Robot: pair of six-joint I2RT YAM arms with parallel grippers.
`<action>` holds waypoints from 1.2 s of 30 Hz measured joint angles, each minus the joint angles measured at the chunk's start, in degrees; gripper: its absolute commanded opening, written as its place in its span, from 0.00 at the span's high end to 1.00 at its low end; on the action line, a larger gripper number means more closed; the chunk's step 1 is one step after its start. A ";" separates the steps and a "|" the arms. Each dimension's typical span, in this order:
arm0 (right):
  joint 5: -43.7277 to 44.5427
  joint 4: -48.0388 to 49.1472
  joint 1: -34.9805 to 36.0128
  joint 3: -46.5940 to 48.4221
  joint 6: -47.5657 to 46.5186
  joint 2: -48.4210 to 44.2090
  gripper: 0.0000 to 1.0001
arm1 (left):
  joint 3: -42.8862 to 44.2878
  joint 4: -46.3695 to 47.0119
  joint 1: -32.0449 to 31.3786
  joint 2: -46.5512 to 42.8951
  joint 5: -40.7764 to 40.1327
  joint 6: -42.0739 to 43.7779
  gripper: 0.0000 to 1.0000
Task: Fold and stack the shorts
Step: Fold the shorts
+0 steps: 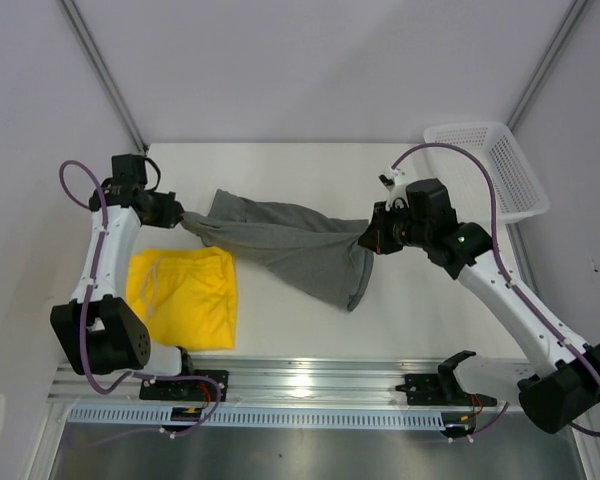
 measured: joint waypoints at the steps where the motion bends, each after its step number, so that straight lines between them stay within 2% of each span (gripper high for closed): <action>1: -0.90 0.63 -1.05 0.46 0.11 1.07 1.00 | 0.35 -0.11 0.00 0.59 -0.07 -0.68 1.00; 12: -6.23 3.39 -4.70 11.39 0.17 13.66 1.00 | 2.10 -2.58 0.17 3.50 -0.81 -8.96 1.00; 16: -6.97 4.26 -7.02 15.34 0.63 18.64 1.00 | 5.97 -3.28 0.22 8.26 -0.70 -10.60 1.00; 23: -7.02 5.33 -9.09 15.91 2.08 24.04 1.00 | 12.17 -3.39 0.24 18.75 0.96 -10.62 1.00; 29: -7.96 5.77 -9.94 15.89 3.13 25.11 1.00 | 19.37 -5.31 0.24 26.64 1.66 -10.23 1.00; 36: -8.79 5.60 -7.72 14.73 3.15 20.09 1.00 | 20.59 -6.08 0.24 27.43 2.10 -7.58 1.00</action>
